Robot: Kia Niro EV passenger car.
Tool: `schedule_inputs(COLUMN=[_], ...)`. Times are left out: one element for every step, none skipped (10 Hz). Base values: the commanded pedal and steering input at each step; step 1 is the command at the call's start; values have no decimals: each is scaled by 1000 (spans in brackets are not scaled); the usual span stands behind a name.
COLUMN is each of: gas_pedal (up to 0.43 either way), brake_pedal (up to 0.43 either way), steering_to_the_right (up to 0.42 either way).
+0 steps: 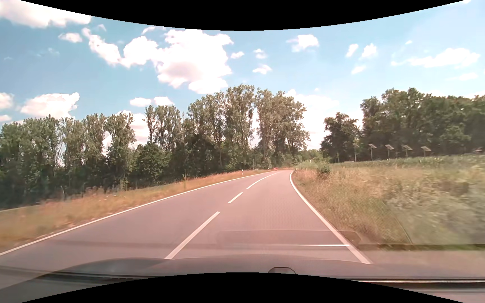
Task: Follow the waypoints while adhering to traffic rules and regulations
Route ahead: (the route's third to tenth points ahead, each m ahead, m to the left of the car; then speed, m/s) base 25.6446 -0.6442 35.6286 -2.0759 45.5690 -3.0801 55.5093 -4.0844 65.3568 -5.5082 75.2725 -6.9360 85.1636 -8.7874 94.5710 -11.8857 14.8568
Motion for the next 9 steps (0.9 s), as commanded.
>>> schedule_inputs(gas_pedal=[39, 39, 39, 39, 39, 39, 39, 39, 39], brake_pedal=[0, 0, 0, 0, 0, 0, 0, 0, 0], steering_to_the_right=[23, 17, 14, 14, 14, 14, 13, 12, 12])
